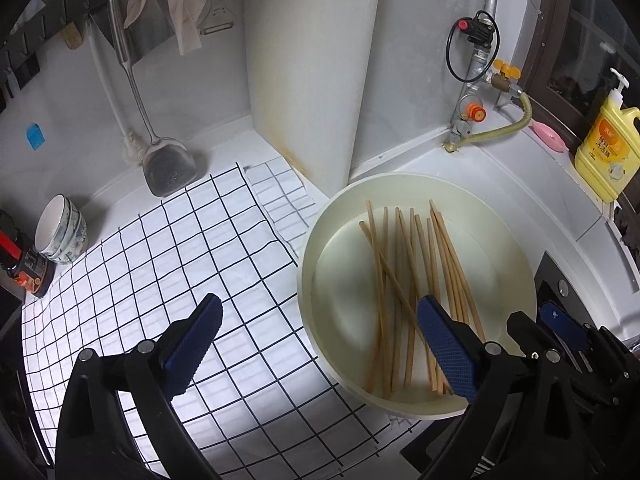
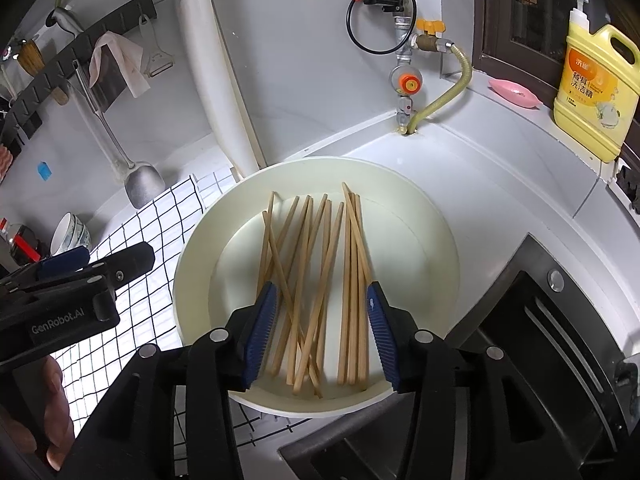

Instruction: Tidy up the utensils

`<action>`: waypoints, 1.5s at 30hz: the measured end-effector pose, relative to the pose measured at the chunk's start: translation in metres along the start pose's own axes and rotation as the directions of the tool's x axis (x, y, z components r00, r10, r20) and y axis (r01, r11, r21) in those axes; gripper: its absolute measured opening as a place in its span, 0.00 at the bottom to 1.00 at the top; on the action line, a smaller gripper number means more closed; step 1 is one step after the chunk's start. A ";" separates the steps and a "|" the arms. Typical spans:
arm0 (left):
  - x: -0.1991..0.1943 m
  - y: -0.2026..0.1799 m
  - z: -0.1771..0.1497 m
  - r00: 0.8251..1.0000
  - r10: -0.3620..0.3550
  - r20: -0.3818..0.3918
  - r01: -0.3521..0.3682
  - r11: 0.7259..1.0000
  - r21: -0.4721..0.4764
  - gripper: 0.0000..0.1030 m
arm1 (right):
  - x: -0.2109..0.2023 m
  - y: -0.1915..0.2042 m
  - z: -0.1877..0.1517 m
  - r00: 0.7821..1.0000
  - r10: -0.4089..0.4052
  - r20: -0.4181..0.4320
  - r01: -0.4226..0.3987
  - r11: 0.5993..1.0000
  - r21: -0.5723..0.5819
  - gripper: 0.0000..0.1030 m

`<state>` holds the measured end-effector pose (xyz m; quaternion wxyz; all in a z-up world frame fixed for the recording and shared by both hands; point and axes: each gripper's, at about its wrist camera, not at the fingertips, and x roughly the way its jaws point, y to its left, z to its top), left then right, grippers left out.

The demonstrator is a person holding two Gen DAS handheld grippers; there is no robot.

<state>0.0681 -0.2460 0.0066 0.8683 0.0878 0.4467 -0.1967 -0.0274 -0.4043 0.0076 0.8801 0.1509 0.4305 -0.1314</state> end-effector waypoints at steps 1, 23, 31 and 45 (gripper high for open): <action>-0.001 0.000 0.000 1.000 0.001 0.000 -0.001 1.000 0.000 0.93 | -0.001 0.000 0.000 1.000 0.000 0.001 0.000 1.000 -0.001 0.49; -0.015 0.005 -0.002 0.999 0.028 0.026 -0.028 1.000 -0.009 0.94 | -0.010 0.002 0.001 1.000 -0.013 -0.001 0.013 1.000 0.007 0.66; -0.013 0.010 -0.002 0.999 0.053 -0.002 -0.053 0.998 -0.036 0.94 | -0.010 0.004 -0.001 1.000 -0.010 -0.007 0.010 1.000 0.001 0.66; -0.015 0.011 -0.004 0.997 0.073 -0.015 -0.073 0.997 -0.030 0.94 | -0.012 0.006 -0.002 1.000 -0.005 -0.003 0.005 1.000 -0.008 0.66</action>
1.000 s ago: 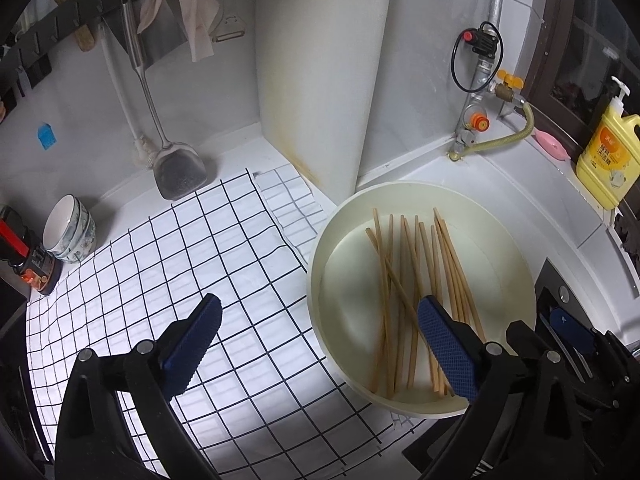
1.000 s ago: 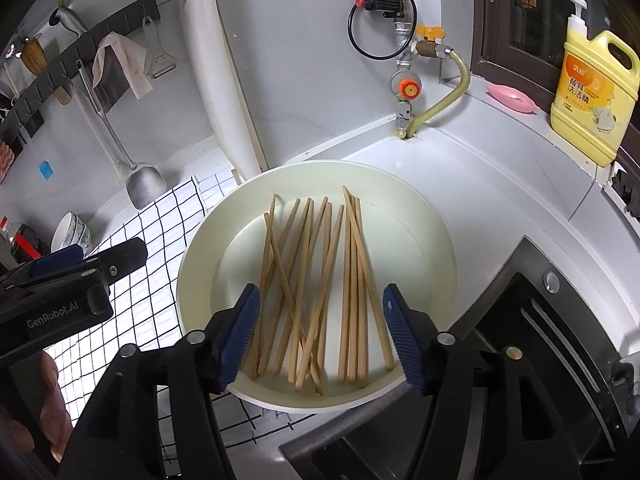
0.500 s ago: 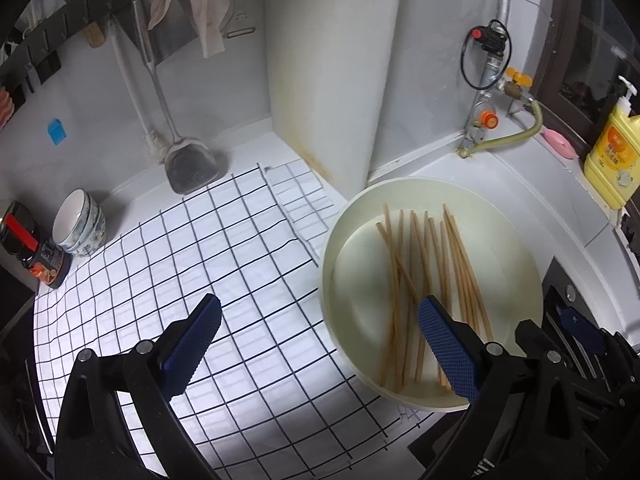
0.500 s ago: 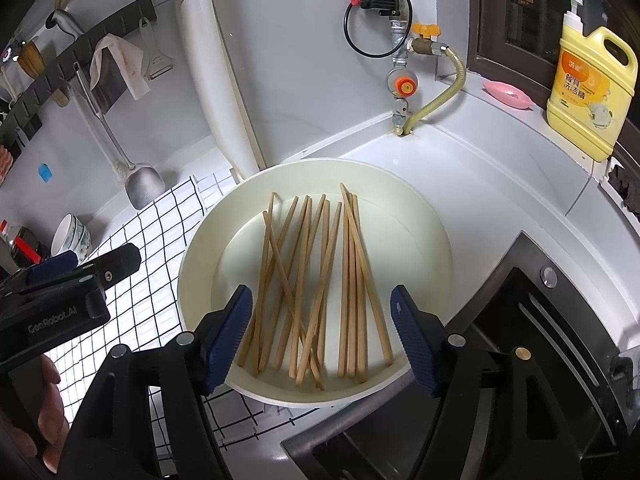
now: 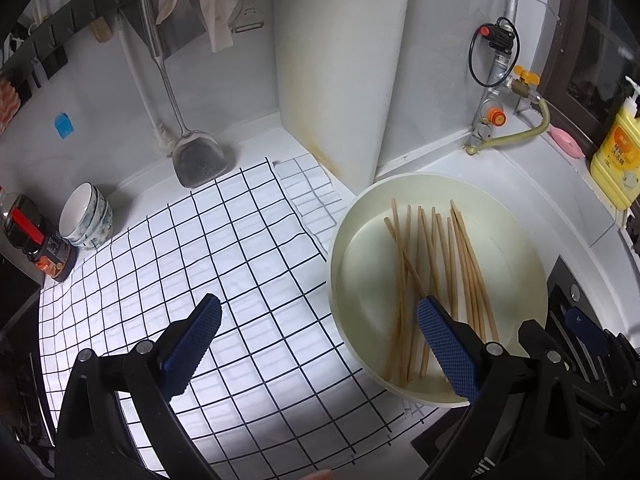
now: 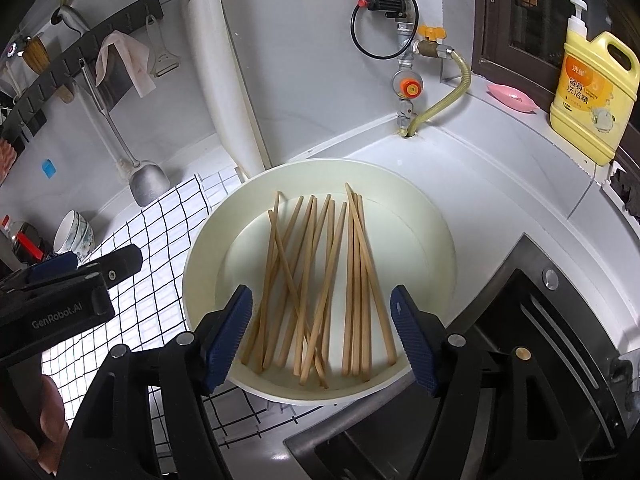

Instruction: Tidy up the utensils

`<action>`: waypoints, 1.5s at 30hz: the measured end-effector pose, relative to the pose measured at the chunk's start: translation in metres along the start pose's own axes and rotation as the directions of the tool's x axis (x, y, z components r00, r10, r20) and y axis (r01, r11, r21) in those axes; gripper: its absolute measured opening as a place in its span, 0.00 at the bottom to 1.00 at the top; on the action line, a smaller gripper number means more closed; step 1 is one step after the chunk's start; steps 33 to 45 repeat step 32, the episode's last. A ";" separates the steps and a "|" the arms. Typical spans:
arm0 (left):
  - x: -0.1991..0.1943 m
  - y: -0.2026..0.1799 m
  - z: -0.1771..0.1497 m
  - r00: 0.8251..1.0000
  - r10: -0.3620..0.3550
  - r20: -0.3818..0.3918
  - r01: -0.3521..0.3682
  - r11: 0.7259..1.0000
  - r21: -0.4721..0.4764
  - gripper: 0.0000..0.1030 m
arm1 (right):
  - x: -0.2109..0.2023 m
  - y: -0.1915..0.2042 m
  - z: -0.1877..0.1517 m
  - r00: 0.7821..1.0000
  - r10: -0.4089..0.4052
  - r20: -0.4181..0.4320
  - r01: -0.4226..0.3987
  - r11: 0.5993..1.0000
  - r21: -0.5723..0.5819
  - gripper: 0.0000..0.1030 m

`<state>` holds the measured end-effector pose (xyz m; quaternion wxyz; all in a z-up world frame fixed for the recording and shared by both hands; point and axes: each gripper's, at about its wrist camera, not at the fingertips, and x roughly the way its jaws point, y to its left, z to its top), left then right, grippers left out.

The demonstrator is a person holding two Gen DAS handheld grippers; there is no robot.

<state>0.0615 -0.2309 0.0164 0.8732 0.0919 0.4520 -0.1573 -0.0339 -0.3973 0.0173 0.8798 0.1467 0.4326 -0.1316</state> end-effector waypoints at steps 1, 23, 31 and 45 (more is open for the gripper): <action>0.000 -0.001 0.000 1.000 0.001 0.001 -0.001 1.000 0.004 0.94 | 0.000 0.000 0.000 1.000 -0.002 0.000 0.002 1.000 0.000 0.66; 0.001 -0.005 0.000 1.000 -0.029 0.003 0.029 1.000 0.011 0.94 | 0.001 0.000 0.000 1.000 -0.001 -0.003 0.001 1.000 0.003 0.66; 0.004 -0.002 0.001 1.000 -0.016 -0.014 0.016 1.000 -0.005 0.94 | 0.002 -0.001 0.000 1.000 -0.001 -0.003 0.001 1.000 0.004 0.66; 0.004 -0.002 0.001 1.000 -0.015 -0.015 0.015 1.000 -0.006 0.94 | 0.002 -0.001 0.000 1.000 -0.001 -0.003 0.001 1.000 0.005 0.66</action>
